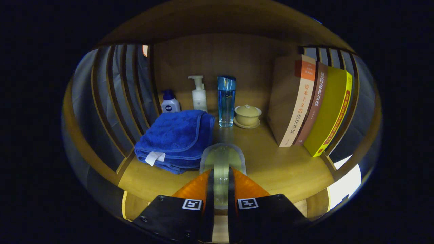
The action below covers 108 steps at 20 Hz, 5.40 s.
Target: Pull open the drawer, take out the items inside it, and place them on the countertop above the cabinet.
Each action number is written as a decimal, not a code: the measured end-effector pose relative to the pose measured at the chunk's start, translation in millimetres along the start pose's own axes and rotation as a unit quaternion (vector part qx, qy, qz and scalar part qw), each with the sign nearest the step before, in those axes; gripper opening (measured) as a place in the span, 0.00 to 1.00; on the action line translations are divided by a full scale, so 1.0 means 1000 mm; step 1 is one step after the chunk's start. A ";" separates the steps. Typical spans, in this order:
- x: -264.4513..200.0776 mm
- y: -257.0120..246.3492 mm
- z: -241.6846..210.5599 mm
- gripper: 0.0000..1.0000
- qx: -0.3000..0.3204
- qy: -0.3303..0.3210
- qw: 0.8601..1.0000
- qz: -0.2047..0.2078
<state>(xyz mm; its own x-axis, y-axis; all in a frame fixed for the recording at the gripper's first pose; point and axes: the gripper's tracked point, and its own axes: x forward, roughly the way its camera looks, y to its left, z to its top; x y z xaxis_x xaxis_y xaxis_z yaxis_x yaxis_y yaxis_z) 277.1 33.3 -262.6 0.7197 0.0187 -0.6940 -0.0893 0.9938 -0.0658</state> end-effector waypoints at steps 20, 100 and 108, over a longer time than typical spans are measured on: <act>-0.015 -0.002 -0.007 0.96 0.022 -0.040 0.999 0.010; -0.134 0.004 -0.155 0.97 0.014 -0.239 0.971 -0.008; -0.098 0.004 -0.144 0.98 0.014 -0.228 0.974 -0.006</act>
<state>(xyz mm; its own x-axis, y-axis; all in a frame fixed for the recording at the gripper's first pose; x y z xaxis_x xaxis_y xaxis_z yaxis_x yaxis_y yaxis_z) 107.4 19.8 -298.2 0.9519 0.0468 -0.3027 -0.0641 0.9968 -0.0475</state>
